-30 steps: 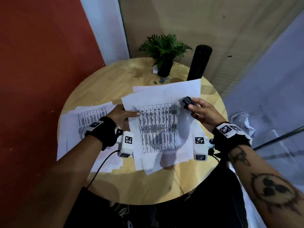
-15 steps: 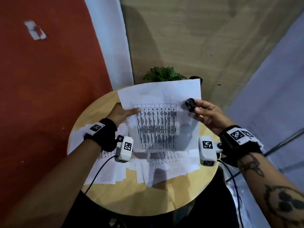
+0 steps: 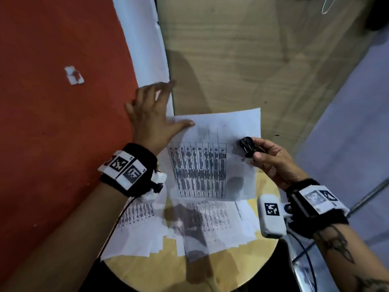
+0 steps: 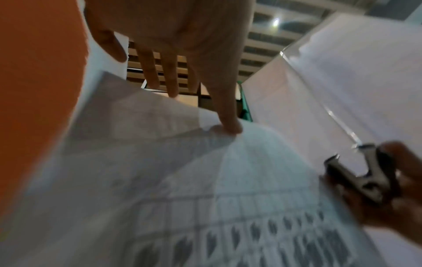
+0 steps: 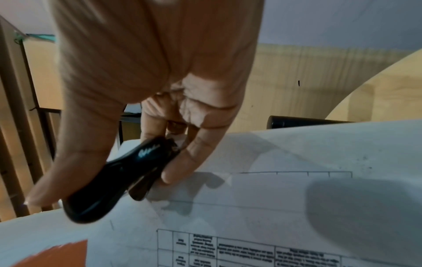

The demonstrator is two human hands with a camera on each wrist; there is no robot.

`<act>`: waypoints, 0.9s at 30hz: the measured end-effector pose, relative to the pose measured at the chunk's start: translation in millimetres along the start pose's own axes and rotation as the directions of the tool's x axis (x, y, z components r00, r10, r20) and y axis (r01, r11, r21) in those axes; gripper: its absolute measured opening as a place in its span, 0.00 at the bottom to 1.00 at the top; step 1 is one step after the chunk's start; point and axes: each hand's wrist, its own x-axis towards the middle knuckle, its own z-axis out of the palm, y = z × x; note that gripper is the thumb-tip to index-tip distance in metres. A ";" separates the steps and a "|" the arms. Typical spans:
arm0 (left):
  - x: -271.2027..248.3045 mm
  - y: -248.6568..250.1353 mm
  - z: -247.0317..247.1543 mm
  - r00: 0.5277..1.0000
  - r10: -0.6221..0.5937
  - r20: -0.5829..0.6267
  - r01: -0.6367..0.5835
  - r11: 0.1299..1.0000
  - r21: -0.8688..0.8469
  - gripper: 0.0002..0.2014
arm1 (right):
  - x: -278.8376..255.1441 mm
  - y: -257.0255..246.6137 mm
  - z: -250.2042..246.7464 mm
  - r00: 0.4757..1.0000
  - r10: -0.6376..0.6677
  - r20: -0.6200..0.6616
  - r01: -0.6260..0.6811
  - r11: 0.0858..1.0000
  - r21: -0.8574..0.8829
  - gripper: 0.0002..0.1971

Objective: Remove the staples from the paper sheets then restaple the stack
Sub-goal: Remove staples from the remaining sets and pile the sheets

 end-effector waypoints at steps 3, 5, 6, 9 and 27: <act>11.9 16.9 -4.4 0.955 0.089 0.282 -0.087 0.996 -0.018 0.26 | -4.1 -0.7 0.8 1.000 -0.017 0.000 0.017 1.000 0.025 0.32; 19.2 23.1 -4.7 0.912 0.114 0.394 -0.088 0.993 -0.083 0.19 | -5.9 -1.8 1.3 1.000 -0.030 0.004 0.030 0.998 0.046 0.32; 21.3 24.1 -4.7 0.893 0.127 0.432 -0.072 0.987 -0.142 0.17 | -6.4 -1.8 2.0 0.999 -0.032 -0.004 0.032 0.998 0.057 0.32; 23.4 20.6 -0.7 0.862 0.137 0.487 -0.006 0.965 -0.261 0.14 | -9.7 -1.3 8.9 0.999 -0.036 -0.039 0.040 0.995 0.096 0.33; 43.2 28.2 -28.2 0.757 0.177 0.629 0.006 0.961 -0.277 0.14 | 4.5 -31.9 94.8 0.669 -0.670 0.322 0.414 -0.024 -0.910 0.20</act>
